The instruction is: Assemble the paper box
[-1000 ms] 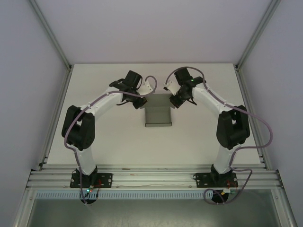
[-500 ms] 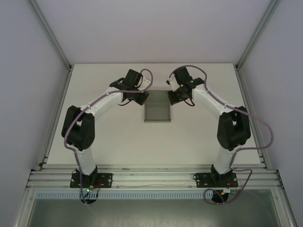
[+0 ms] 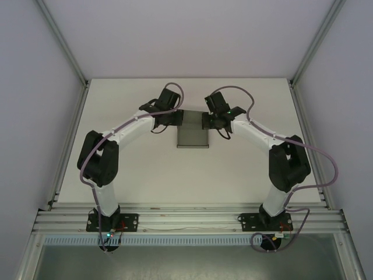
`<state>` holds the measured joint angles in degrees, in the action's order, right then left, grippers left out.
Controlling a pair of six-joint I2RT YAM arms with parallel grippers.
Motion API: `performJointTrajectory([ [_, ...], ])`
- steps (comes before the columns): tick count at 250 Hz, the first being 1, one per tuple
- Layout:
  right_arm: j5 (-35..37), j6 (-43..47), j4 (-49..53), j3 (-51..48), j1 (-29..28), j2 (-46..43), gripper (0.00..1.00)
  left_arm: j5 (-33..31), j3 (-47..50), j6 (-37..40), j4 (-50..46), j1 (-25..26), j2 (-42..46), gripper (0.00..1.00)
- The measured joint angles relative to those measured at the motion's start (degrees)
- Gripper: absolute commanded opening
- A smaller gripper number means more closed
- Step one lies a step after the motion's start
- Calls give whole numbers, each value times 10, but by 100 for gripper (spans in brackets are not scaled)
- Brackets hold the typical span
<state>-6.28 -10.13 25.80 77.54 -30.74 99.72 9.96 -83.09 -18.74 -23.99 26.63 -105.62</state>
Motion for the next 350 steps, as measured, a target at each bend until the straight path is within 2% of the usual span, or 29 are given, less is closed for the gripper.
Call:
performJointTrajectory([
  [30, 16, -22, -12, 0, -4, 6, 0, -3, -15, -39, 3, 0, -16, 0],
  [84, 40, -38, -24, -6, -5, 12, 0, -13, -23, -49, 23, 4, -35, 0],
  [145, 66, -41, -124, -89, -12, 7, 0, -21, 27, -30, 78, 11, -39, 0],
  [193, 75, -38, -223, -172, -17, -23, 0, -56, 105, -11, 151, 35, -4, 0],
  [210, 84, -38, -251, -196, -21, -34, 0, -64, 127, -9, 175, 42, 5, 10],
  [234, 111, -35, -283, -230, -34, -48, 0, -59, 161, -11, 205, 47, 23, 15],
  [282, 145, -33, -326, -273, -49, -65, 0, -21, 181, -22, 203, 56, 40, 36],
  [299, 152, -33, -334, -282, -52, -70, 0, -10, 181, -26, 197, 58, 45, 51],
  [333, 159, -32, -338, -294, -64, -79, 0, 2, 182, -32, 176, 64, 70, 71],
  [350, 160, -31, -339, -295, -69, -80, 1, 3, 187, -37, 170, 65, 89, 88],
])
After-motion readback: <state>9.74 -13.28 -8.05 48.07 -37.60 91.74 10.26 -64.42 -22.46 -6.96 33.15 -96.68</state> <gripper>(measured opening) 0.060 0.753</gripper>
